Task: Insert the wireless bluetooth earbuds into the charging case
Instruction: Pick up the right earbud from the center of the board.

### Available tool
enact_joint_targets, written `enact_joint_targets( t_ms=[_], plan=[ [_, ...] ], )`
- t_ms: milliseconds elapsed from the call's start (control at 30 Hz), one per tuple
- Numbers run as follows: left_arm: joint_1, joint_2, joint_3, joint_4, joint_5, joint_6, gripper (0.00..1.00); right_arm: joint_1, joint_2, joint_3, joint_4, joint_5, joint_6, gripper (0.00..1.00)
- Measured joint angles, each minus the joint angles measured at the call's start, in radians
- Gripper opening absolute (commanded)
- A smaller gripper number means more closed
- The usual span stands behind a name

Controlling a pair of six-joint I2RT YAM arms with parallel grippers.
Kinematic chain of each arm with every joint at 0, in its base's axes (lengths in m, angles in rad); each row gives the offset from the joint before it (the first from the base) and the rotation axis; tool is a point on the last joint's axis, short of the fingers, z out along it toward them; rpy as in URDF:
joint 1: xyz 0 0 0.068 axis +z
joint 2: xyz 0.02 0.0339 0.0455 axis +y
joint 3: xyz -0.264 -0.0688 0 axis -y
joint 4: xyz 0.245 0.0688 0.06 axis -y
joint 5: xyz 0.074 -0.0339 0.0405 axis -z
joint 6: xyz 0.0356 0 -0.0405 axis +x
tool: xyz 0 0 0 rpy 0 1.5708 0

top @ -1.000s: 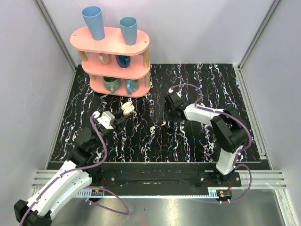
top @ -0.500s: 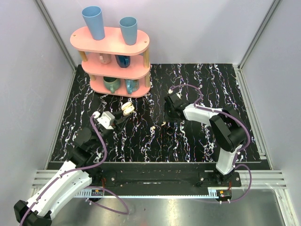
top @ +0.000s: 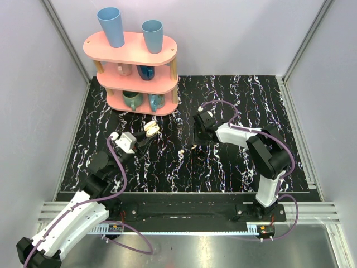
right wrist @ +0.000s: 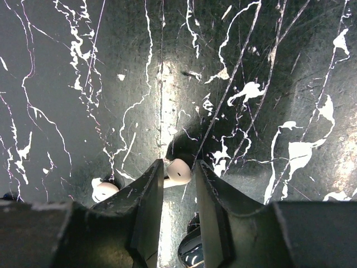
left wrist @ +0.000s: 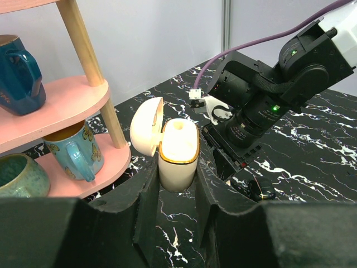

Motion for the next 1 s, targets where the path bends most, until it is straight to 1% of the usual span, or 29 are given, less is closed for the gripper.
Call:
enact_joint_targets(
  t_ms=[133, 467, 867, 900, 1000],
  plan=[
    [0.000, 0.000, 0.000, 0.000, 0.000, 0.000, 0.00, 0.001, 0.002, 0.000, -0.001, 0.001, -0.002, 0.34],
    [0.000, 0.000, 0.000, 0.000, 0.000, 0.000, 0.00, 0.021, 0.002, 0.002, -0.008, 0.025, -0.017, 0.36],
    [0.000, 0.000, 0.000, -0.001, 0.000, 0.000, 0.00, 0.030, 0.002, 0.005, -0.018, 0.042, -0.026, 0.33],
    [0.000, 0.000, 0.000, -0.001, 0.000, 0.000, 0.00, 0.032, 0.002, 0.005, -0.019, 0.046, -0.028, 0.32],
    [0.000, 0.001, 0.000, -0.001, 0.000, 0.000, 0.00, 0.034, 0.001, 0.005, -0.023, 0.053, -0.035, 0.21]
  ],
)
